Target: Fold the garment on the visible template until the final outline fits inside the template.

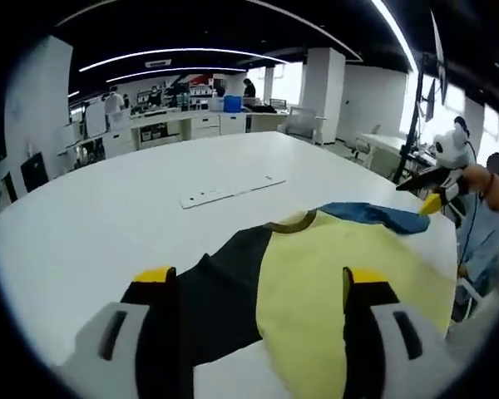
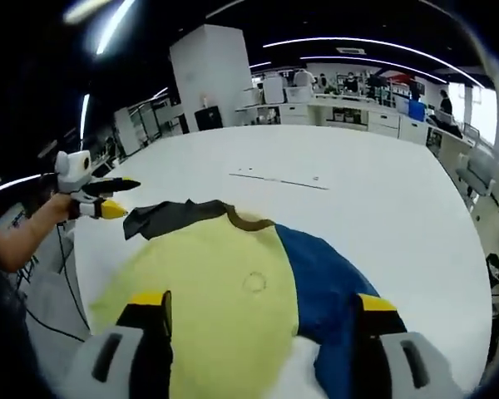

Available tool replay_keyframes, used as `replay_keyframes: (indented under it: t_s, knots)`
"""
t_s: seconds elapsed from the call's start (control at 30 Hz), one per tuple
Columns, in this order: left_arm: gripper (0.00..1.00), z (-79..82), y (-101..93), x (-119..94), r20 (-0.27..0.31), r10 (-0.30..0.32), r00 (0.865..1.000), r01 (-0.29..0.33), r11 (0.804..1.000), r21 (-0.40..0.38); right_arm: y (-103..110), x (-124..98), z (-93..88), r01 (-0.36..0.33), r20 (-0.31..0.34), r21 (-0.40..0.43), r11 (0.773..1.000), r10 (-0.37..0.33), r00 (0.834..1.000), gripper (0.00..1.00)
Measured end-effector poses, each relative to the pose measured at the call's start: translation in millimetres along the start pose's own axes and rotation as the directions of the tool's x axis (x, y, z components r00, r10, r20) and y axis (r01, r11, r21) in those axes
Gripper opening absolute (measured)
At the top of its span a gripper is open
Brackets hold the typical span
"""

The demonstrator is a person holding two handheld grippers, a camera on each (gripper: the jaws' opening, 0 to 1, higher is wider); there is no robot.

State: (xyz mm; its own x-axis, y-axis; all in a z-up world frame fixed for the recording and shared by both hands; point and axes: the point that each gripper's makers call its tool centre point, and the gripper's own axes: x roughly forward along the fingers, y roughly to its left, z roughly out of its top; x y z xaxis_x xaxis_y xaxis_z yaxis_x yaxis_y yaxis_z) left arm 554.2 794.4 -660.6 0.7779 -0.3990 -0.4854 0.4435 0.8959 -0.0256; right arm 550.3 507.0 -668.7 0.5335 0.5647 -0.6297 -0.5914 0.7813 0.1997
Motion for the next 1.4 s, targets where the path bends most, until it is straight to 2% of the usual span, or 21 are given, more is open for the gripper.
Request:
replay_keyframes:
  t_s: [0.07,0.2,0.3,0.37,0.4,0.47,0.63,0.73,0.83,0.93,1.0,1.1,1.27,1.4]
  knots:
    - [0.73,-7.4,0.2,11,-0.033,-0.008,0.999,0.008,1.000,-0.011,-2,10,8.6,-0.012,0.022,0.013,1.000,0.012,1.000,0.84]
    - [0.68,-9.7,3.1,30,-0.028,-0.005,1.000,0.005,1.000,-0.004,-12,33,15.0,-0.008,0.013,-0.012,1.000,0.009,1.000,0.79]
    - [0.60,-14.5,12.2,46,-0.042,0.023,0.999,-0.023,1.000,-0.002,-23,49,18.2,-0.009,0.012,-0.013,1.000,0.009,1.000,0.74]
    - [0.52,-14.1,20.8,59,-0.022,0.058,0.998,-0.057,0.998,0.008,-28,59,20.8,-0.017,0.016,-0.003,1.000,0.018,1.000,0.68]
    - [0.50,-14.9,21.5,65,-0.024,0.058,0.998,-0.057,0.998,0.008,-30,63,22.3,-0.021,0.022,-0.006,1.000,0.021,1.000,0.64]
    - [0.46,-12.5,23.7,77,0.007,0.053,0.999,-0.053,0.999,-0.009,-36,74,24.8,-0.018,0.023,-0.007,1.000,0.018,1.000,0.61]
    - [0.41,-18.1,29.5,102,-0.022,0.057,0.998,-0.057,0.998,-0.002,-49,98,28.0,-0.014,0.015,-0.059,0.998,0.015,1.000,0.56]
    - [0.39,-16.2,33.5,115,0.007,0.058,0.998,-0.058,0.998,-0.009,-57,114,28.4,-0.021,0.008,-0.072,0.997,0.022,1.000,0.53]
    - [0.35,-19.9,37.5,126,0.008,0.052,0.999,-0.052,0.998,-0.034,-64,126,25.1,-0.021,-0.016,-0.103,0.995,0.019,1.000,0.49]
    - [0.34,-26.2,42.7,133,-0.010,0.068,0.998,-0.068,0.997,-0.024,-67,135,22.9,-0.031,-0.026,-0.112,0.993,0.029,0.999,0.40]
    - [0.33,-28.4,47.3,136,-0.010,0.077,0.997,-0.077,0.996,-0.037,-70,141,22.8,-0.033,-0.018,-0.078,0.996,0.032,0.999,0.33]
    - [0.29,-28.6,51.5,138,-0.001,0.083,0.997,-0.083,0.993,-0.080,-73,147,20.0,-0.027,-0.023,-0.069,0.997,0.025,0.999,0.32]
    - [0.22,-37.5,52.8,139,-0.046,0.095,0.994,-0.096,0.995,-0.018,-75,150,17.4,-0.025,-0.045,-0.089,0.996,0.021,0.999,0.30]
    - [0.18,-38.5,50.6,141,-0.046,0.079,0.996,-0.082,0.995,-0.055,-79,149,16.7,0.001,-0.066,-0.133,0.991,-0.010,0.998,0.23]
